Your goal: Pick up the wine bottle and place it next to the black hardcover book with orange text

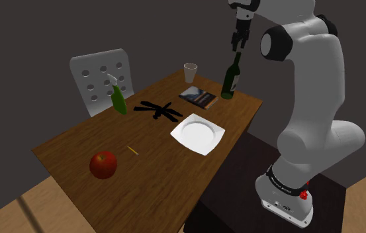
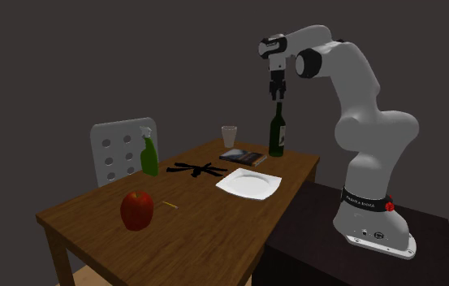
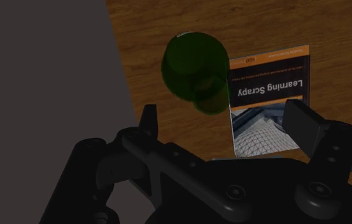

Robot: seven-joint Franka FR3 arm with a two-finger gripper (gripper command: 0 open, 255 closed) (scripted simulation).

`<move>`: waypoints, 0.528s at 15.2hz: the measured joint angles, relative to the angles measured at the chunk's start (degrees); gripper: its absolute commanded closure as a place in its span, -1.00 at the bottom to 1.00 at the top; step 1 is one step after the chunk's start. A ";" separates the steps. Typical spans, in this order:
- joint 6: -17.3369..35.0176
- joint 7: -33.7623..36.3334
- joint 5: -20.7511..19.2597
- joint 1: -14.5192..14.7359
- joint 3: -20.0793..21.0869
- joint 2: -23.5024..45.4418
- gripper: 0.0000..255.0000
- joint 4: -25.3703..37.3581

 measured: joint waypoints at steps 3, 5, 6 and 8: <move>-4.67 0.02 0.38 -0.94 0.15 2.35 -1.00 7.05; -5.52 0.03 0.49 -1.18 0.21 3.09 -1.00 8.60; -5.62 0.04 0.50 -1.19 0.22 3.15 -1.00 8.75; -5.74 0.04 0.51 -1.22 0.23 3.24 -1.00 8.96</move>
